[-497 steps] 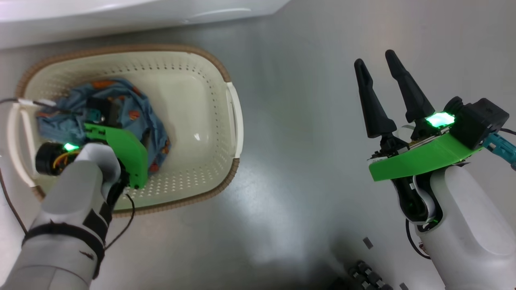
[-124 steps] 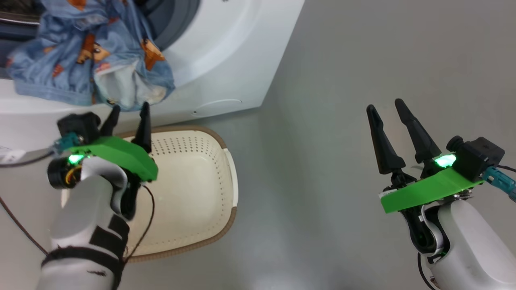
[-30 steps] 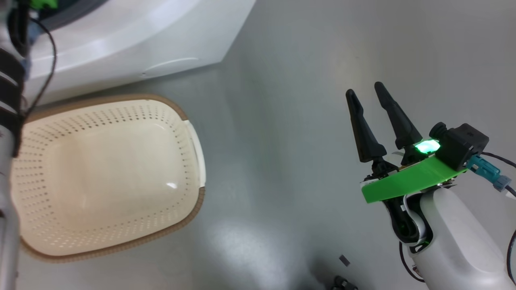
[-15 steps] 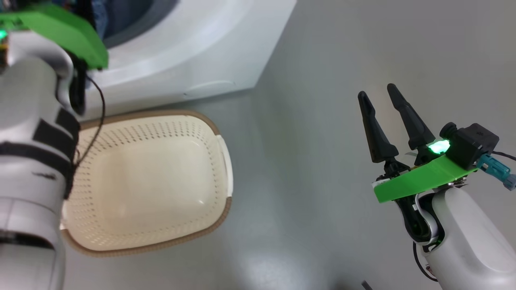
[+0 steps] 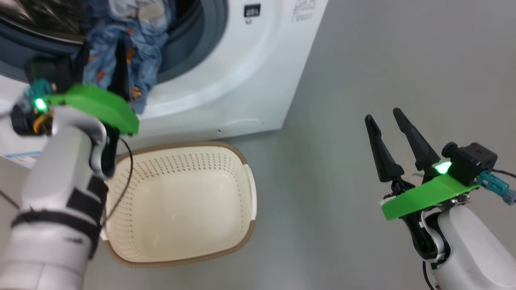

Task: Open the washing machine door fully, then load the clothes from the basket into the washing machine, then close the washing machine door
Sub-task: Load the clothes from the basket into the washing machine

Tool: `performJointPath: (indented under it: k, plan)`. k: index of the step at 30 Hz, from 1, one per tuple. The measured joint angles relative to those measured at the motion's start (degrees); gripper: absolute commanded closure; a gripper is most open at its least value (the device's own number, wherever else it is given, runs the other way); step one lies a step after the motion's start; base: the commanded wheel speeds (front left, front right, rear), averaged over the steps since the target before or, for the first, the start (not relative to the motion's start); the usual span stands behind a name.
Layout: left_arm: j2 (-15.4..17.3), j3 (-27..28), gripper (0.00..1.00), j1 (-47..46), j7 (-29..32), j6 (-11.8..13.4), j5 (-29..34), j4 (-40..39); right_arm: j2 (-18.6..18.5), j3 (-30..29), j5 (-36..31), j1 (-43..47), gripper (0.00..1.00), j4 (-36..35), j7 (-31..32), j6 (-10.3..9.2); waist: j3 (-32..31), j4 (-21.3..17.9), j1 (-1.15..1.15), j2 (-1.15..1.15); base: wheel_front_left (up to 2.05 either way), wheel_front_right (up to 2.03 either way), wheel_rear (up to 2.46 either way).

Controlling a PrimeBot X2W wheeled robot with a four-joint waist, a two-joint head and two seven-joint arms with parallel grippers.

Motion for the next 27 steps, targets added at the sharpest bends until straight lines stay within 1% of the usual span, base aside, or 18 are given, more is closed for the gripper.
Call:
performJointPath:
  k: [9,17,22,27]
  plan:
    - [1.47,4.66,0.0,14.43,-0.21,0.65,2.26,-13.08,-0.97,-0.55,0.43,2.05,0.0,0.3,0.0,0.0,-5.3,2.61,0.0,0.0,0.0,0.0,0.0]
    - [1.79,8.89,0.0,27.75,-0.22,1.63,4.0,-23.77,-1.66,-1.0,0.89,4.25,0.0,0.68,0.0,0.0,-9.01,4.48,0.01,0.0,0.0,0.0,0.0]
    - [1.82,10.83,0.0,34.82,-0.22,2.1,4.55,-29.16,-1.93,-1.71,0.97,5.89,0.0,0.83,0.0,0.0,-11.0,5.49,0.01,0.0,0.0,0.0,0.0]
    - [1.89,12.24,0.0,39.55,-0.22,2.22,5.02,-33.37,-2.19,-2.11,1.02,7.09,0.0,0.83,0.0,0.0,-12.39,6.52,0.01,0.0,0.0,0.0,0.0]
